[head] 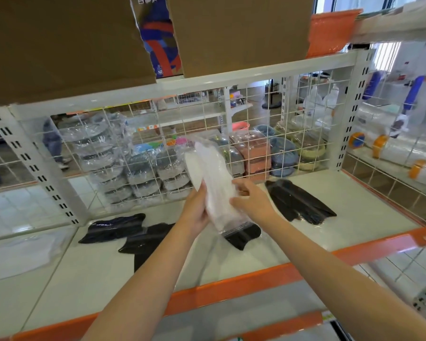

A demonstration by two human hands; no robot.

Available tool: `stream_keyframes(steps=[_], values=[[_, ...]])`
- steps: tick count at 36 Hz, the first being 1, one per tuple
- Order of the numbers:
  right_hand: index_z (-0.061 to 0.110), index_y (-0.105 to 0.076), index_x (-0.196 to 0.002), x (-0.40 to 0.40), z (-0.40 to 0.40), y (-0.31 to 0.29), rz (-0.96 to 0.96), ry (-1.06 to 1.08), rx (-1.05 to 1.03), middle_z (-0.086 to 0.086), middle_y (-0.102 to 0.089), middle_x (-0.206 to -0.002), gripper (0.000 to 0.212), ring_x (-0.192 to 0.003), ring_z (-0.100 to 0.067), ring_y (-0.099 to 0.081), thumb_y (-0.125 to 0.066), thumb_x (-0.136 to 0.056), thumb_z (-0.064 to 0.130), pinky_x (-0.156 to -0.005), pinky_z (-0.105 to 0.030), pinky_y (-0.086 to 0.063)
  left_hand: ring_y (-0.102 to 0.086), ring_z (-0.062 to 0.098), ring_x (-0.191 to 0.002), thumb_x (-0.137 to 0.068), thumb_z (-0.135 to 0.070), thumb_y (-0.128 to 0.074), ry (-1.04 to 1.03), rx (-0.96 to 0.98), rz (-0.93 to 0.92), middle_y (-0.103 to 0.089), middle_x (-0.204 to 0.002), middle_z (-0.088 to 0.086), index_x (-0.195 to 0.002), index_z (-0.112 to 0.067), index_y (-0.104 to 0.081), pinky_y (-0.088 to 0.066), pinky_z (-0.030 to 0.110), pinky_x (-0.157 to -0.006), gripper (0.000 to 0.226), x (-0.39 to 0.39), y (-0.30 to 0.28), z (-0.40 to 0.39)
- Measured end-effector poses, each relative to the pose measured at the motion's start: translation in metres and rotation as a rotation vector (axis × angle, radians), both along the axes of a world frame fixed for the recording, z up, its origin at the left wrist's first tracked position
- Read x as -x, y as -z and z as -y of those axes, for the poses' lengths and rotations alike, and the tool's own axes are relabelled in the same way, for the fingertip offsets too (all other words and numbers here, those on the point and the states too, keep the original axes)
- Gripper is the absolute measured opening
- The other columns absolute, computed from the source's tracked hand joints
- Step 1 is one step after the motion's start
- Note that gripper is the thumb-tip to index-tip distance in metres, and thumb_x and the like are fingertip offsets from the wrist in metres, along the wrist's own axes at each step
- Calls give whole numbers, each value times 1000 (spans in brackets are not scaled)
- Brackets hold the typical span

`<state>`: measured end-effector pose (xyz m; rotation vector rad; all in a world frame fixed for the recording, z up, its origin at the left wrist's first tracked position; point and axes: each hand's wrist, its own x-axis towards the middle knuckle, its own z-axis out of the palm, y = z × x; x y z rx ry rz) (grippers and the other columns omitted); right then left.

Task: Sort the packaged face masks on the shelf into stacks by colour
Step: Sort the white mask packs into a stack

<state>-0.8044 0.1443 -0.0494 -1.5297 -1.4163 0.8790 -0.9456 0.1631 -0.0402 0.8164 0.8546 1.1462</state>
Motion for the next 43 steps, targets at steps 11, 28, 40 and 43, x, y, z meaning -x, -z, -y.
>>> stream_keyframes(steps=[11, 28, 40, 43], values=[[9, -63, -101, 0, -9, -1, 75, 69, 47, -5, -62, -96, 13, -90, -21, -59, -61, -88, 12, -92, -38, -50, -64, 27, -97, -95, -3, -45, -30, 45, -38, -68, -105, 11, -120, -4, -55, -55, 38, -74, 27, 27, 2, 0], [30, -71, -97, 14, -9, -21, 745, 6, -364, 9, -45, -108, 25, -114, -17, -32, -47, -96, 23, -94, -34, -22, -63, 27, -94, -98, -37, -42, 235, 183, -162, -72, -95, 12, -107, -9, -64, -49, 41, -84, 37, 51, -1, 16], [20, -19, -148, 38, -16, -15, 262, 100, -144, -9, -24, -149, 84, -138, -29, -22, -66, -82, 43, -111, -50, -25, -63, 29, -104, -85, 4, -60, -42, -75, -367, -66, -111, 9, -112, -13, -59, -53, 43, -83, 32, 52, 5, 16], [15, -33, -142, 34, -13, -7, -92, -53, 31, -7, -46, -139, 75, -125, -25, -46, -69, -81, 40, -102, -41, -41, -58, 24, -107, -86, -1, -60, -108, -153, -468, -61, -118, 7, -112, -17, -55, -51, 42, -89, 31, 59, -1, 21]])
